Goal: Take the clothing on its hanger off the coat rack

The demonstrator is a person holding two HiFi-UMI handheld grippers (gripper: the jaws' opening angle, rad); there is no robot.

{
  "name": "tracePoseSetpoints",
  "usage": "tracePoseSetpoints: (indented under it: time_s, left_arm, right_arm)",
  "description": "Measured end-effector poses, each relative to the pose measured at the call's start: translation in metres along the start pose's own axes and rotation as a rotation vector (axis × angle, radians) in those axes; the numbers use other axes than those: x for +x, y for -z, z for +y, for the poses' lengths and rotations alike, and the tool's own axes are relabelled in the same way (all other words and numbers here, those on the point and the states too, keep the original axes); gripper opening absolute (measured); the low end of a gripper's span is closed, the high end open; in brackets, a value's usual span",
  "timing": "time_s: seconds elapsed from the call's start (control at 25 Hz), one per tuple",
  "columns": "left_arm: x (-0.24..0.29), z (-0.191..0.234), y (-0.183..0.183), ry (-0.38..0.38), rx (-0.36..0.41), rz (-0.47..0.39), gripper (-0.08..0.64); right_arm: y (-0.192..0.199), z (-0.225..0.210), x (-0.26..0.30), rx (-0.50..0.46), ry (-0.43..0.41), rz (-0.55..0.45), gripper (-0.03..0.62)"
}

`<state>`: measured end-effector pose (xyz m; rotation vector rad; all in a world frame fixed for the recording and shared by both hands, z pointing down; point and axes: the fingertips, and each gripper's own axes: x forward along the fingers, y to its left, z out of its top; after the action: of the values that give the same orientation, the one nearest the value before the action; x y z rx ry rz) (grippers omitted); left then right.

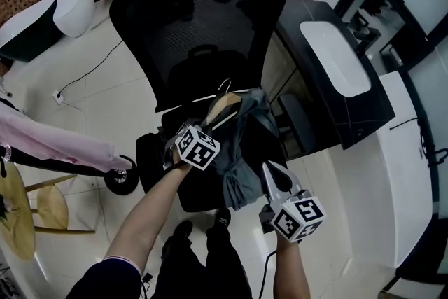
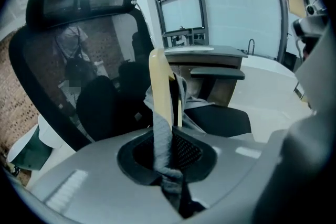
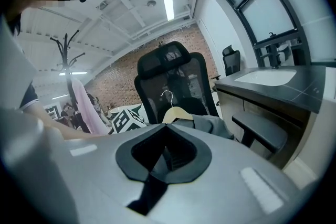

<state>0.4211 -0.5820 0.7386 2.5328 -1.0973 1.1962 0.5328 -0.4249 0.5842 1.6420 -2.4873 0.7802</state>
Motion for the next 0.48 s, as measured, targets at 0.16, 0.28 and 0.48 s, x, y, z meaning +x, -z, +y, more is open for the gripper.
tracePoseSetpoints:
  time_s: [0.16,0.28,0.48]
  left_arm:
    - [0.034,-0.025,0.028,0.034,-0.047,0.052,0.035]
    - [0.056,-0.039,0.048,0.054,-0.078,0.086,0.038]
    - [0.073,-0.045,0.07,0.022,-0.11,0.115,0.048]
  right_arm:
    - [0.016,-0.016,0.0,0.02,0.007,0.033,0.002]
    - [0.025,-0.028,0.002,0.023,0.009,0.052,0.002]
    - [0.031,-0.039,-0.001,0.015,0.008,0.073,0.002]
